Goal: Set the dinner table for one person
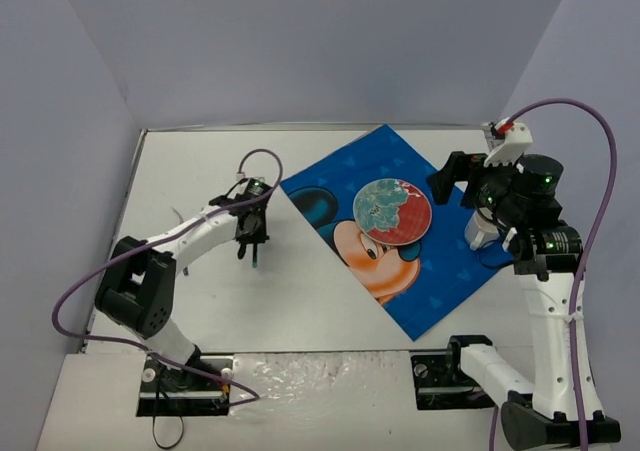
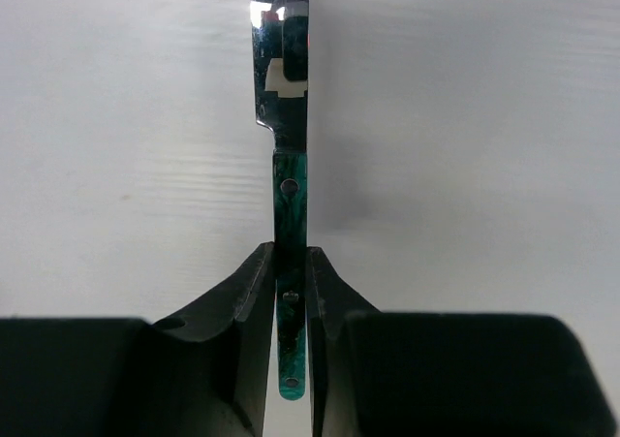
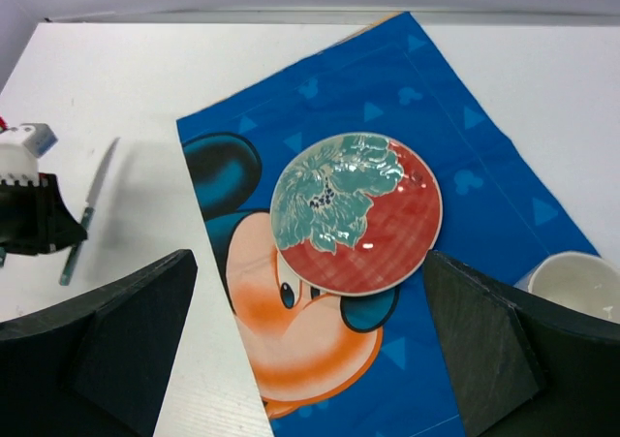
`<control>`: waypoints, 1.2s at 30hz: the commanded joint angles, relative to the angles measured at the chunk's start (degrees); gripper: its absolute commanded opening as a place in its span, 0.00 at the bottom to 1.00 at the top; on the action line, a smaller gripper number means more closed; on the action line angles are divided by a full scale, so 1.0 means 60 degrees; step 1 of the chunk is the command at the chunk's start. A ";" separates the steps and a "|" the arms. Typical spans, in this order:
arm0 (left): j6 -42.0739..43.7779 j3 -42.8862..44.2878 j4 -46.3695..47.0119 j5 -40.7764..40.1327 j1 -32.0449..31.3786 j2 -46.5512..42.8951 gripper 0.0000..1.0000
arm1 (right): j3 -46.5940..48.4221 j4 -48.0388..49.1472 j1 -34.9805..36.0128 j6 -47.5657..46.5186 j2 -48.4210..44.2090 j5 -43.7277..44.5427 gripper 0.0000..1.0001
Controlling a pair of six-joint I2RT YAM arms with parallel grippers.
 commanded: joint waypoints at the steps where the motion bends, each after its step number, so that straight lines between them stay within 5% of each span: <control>1: 0.1026 0.2030 -0.0563 -0.0423 -0.2182 -0.0650 0.00 | 0.1323 0.0692 0.0127 0.0358 0.0153 -0.0264 1.00; 6: 0.1713 0.4055 -0.0892 -0.0776 -0.4327 0.0582 0.00 | 0.2050 0.0692 0.0350 0.0704 0.0228 -0.0324 1.00; 14: 0.2649 0.7793 -0.1586 -0.0652 -0.6145 0.3528 0.00 | 0.2900 0.0707 0.0865 0.0819 0.0257 -0.0354 1.00; 24: 0.3043 1.0972 -0.1952 0.0146 -0.7028 0.6362 0.00 | 0.3322 0.0707 0.1352 0.0812 -0.0188 -0.0109 1.00; 36: 0.2932 1.2311 -0.1796 0.0548 -0.7568 0.7723 0.00 | 0.3167 0.0692 0.1521 0.0510 -0.0992 -0.0603 1.00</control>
